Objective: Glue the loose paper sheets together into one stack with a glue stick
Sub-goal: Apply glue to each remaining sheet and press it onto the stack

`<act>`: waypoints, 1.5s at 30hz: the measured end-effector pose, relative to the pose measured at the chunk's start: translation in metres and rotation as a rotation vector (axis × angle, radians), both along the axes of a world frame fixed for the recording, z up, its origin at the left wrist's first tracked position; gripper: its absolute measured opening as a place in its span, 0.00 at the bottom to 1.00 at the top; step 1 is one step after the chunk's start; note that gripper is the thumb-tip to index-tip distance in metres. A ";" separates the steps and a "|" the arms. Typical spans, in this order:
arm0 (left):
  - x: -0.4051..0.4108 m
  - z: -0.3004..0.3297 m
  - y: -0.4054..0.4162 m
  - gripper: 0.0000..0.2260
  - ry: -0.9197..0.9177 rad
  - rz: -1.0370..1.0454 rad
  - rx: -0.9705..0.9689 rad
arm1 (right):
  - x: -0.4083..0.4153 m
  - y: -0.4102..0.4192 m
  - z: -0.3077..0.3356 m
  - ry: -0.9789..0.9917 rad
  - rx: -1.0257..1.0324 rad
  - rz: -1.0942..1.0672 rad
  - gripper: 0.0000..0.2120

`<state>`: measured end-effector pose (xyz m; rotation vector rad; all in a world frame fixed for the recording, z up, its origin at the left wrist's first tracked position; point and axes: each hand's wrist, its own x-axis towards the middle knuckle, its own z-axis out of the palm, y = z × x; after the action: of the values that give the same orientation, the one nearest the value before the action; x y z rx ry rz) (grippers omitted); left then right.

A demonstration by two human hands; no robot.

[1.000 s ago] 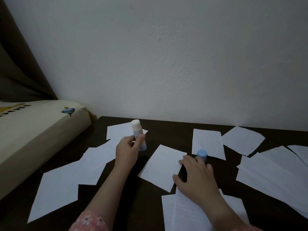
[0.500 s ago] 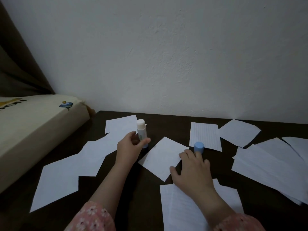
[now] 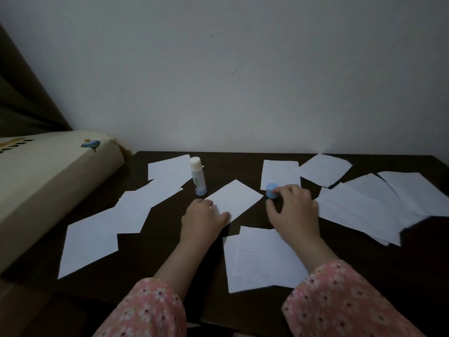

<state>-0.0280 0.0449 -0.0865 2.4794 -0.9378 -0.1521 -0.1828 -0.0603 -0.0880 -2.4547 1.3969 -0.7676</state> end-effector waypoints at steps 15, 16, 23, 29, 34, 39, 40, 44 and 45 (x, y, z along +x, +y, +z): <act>-0.004 -0.006 0.001 0.19 0.015 -0.180 0.026 | -0.080 -0.045 -0.014 0.252 0.228 -0.369 0.30; -0.004 -0.007 0.001 0.18 0.025 -0.180 0.015 | -0.080 -0.045 -0.016 0.249 0.244 -0.371 0.30; -0.004 -0.004 -0.002 0.18 0.065 -0.170 -0.018 | -0.076 -0.042 -0.016 0.226 0.180 -0.392 0.23; 0.001 -0.001 -0.003 0.20 0.055 -0.216 0.033 | -0.070 -0.038 -0.011 0.204 0.130 -0.372 0.21; 0.006 0.009 0.000 0.19 0.133 -0.272 0.079 | -0.057 -0.035 0.000 0.056 0.105 -0.323 0.19; 0.013 0.013 0.002 0.19 0.161 -0.269 0.106 | -0.038 -0.025 0.011 -0.088 0.037 -0.221 0.18; 0.014 0.014 0.003 0.19 0.168 -0.271 0.105 | -0.033 -0.023 0.012 -0.112 0.030 -0.193 0.18; 0.013 0.017 0.004 0.18 0.206 -0.238 -0.025 | -0.012 -0.011 0.016 -0.188 -0.012 -0.054 0.17; 0.013 0.018 0.004 0.17 0.234 -0.222 -0.110 | -0.007 -0.007 0.017 -0.197 -0.019 -0.017 0.17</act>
<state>-0.0151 0.0490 -0.0689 2.1957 -1.0849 -0.4412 -0.1897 -0.0670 -0.0713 -2.3109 1.3441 -1.0007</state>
